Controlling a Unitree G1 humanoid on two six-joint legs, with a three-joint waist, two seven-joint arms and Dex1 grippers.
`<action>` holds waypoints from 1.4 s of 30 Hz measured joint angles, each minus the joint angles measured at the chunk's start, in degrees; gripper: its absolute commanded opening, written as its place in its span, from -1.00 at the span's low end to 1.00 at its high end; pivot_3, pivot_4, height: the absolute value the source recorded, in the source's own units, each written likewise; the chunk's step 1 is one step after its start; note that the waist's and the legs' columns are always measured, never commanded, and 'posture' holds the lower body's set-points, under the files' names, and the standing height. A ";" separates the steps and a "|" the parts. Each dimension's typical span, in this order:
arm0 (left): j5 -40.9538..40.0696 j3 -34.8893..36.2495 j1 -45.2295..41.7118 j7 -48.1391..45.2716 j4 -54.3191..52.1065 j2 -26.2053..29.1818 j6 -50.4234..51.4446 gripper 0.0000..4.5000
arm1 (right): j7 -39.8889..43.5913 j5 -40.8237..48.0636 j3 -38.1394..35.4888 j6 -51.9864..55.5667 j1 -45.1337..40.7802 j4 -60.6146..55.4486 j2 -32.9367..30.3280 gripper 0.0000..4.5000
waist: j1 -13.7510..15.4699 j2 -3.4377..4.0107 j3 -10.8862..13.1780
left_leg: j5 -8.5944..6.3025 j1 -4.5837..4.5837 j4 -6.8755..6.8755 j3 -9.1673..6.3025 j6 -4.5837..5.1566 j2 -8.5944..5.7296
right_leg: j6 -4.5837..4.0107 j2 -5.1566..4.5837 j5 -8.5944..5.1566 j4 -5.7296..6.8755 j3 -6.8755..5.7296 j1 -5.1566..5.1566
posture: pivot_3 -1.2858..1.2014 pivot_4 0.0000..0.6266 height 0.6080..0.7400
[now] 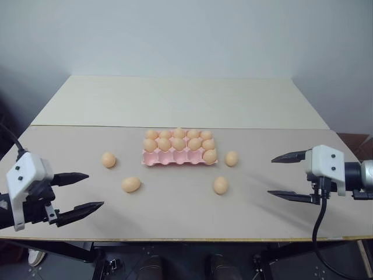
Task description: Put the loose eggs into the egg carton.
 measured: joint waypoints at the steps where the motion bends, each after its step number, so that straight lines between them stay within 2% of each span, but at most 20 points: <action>1: -0.02 0.00 0.00 0.04 0.00 0.00 0.05 0.98 | 0.00 0.00 0.01 0.00 -0.13 0.01 0.00 1.00 | 0.01 0.00 0.00 | 0.00 0.00 0.00 0.00 0.00 0.00 | 0.00 0.00 0.00 0.00 0.00 0.00 | 0.03 -0.52 1.00; 7: -1.11 0.07 -1.92 2.77 -0.08 -1.02 0.73 0.98 | 0.07 0.00 0.26 -0.01 -0.86 0.30 0.00 1.00 | 0.02 0.00 0.00 | 0.00 0.00 0.00 -0.01 0.00 -0.01 | 0.00 0.00 0.00 0.00 0.00 0.01 | 0.03 -0.52 1.00; 21: -2.30 1.17 -1.65 2.45 -1.45 0.17 1.87 0.98 | 0.42 -0.04 2.18 -0.22 -2.31 1.60 0.13 1.00 | 0.01 0.00 0.00 | 0.00 0.01 0.00 0.00 0.01 0.00 | 0.00 0.01 0.00 0.00 0.00 0.01 | 0.03 -0.52 1.00; 27: -2.43 -1.22 -4.72 3.60 -1.54 0.32 1.83 0.98 | -0.22 -2.90 3.84 -4.72 -4.25 5.24 0.93 1.00 | 0.01 0.00 0.00 | 0.02 0.00 0.00 0.00 0.03 -0.01 | 0.00 0.01 0.00 0.00 0.00 0.01 | 0.03 -0.52 1.00; 32: -2.64 -4.85 -6.91 3.49 -0.76 2.20 1.71 0.98 | -2.10 -6.54 6.13 -7.21 -9.73 8.75 1.33 1.00 | -0.15 0.00 0.00 | 0.02 0.03 0.00 0.04 0.04 -0.01 | 0.01 0.03 0.01 0.04 0.04 0.00 | 0.03 -0.52 1.00; 37: -2.51 -9.02 -10.89 3.54 1.90 3.03 1.49 0.98 | -4.49 -10.71 10.68 -11.09 -13.43 14.54 5.45 1.00 | -0.13 -0.01 -0.01 | 0.04 0.02 0.00 0.04 0.06 -0.01 | 0.01 0.04 0.01 0.05 0.04 0.01 | 0.03 -0.52 1.00; 42: -2.35 -12.76 -13.82 3.27 3.50 3.56 1.16 0.98 | -7.31 -16.32 18.19 -14.84 -20.81 22.85 12.80 1.00 | -0.80 -0.01 0.00 | 0.05 0.04 0.00 0.10 0.08 -0.04 | 0.03 0.07 0.04 0.10 0.16 -0.01 | 0.03 -0.52 1.00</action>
